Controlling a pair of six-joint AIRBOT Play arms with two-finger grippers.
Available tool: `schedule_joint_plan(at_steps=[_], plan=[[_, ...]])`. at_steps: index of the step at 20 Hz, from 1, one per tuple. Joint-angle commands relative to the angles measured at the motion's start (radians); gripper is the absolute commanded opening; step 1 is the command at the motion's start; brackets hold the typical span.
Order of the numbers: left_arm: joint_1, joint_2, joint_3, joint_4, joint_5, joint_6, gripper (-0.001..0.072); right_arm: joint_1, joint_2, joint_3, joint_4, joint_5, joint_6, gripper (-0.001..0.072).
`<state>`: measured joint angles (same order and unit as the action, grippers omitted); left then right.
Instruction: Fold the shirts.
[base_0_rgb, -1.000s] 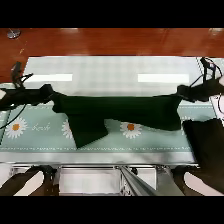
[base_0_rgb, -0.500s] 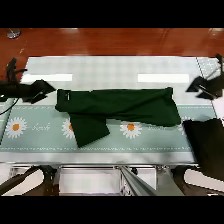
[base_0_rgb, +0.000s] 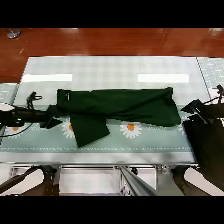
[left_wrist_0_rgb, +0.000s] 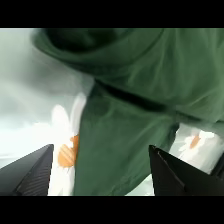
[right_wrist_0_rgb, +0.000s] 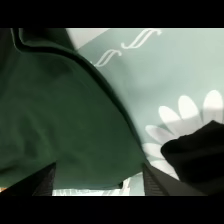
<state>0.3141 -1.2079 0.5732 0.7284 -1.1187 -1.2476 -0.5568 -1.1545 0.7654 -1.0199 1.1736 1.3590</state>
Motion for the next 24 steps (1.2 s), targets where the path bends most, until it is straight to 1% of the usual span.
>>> schedule_joint_plan(at_steps=[1, 4, 6, 7, 8, 9, 11, 13, 14, 18, 21, 24], plan=[[-0.096, -0.025, -0.041, -0.07, 0.089, 0.036, 0.0702, -0.008, 0.014, -0.04, 0.051, -0.006, -0.038, 0.0615], [-0.246, -0.031, -0.039, -0.094, 0.177, 0.035, 0.0701, -0.008, 0.014, -0.04, 0.051, -0.004, -0.037, 0.0616], [-0.316, -0.045, -0.039, -0.09, 0.174, 0.042, 0.0698, -0.009, 0.014, -0.04, 0.045, -0.01, -0.037, 0.0615], [-0.322, -0.047, -0.039, -0.09, 0.167, 0.054, 0.0623, -0.009, 0.014, -0.04, 0.037, -0.014, -0.037, 0.0616], [-0.315, -0.046, -0.036, -0.09, 0.144, 0.081, 0.0119, -0.009, 0.014, -0.04, 0.026, -0.016, -0.036, 0.0615], [-0.303, -0.045, -0.028, -0.093, 0.123, 0.114, 0.0018, -0.009, 0.013, -0.04, 0.01, -0.016, -0.035, 0.0615], [-0.275, -0.044, -0.002, -0.093, 0.08, 0.119, 0.002, -0.009, 0.012, -0.04, -0.059, -0.017, -0.009, 0.0615], [-0.257, -0.043, 0.029, -0.093, 0.059, 0.119, 0.002, -0.008, 0.008, -0.04, -0.142, -0.015, 0.032, 0.0615], [-0.256, -0.043, 0.046, -0.094, 0.053, 0.119, 0.002, -0.008, 0.008, -0.04, -0.159, -0.015, 0.036, 0.0616], [-0.258, -0.043, 0.119, -0.139, 0.029, 0.122, 0.002, -0.008, 0.001, -0.04, -0.153, -0.01, 0.036, 0.0616], [-0.258, -0.043, 0.144, -0.139, 0.029, 0.121, 0.002, -0.008, -0.063, -0.04, -0.128, 0.026, 0.032, 0.0615], [-0.258, -0.043, 0.146, -0.139, 0.028, 0.121, 0.002, -0.008, -0.109, -0.04, -0.08, 0.026, 0.011, 0.0616]])
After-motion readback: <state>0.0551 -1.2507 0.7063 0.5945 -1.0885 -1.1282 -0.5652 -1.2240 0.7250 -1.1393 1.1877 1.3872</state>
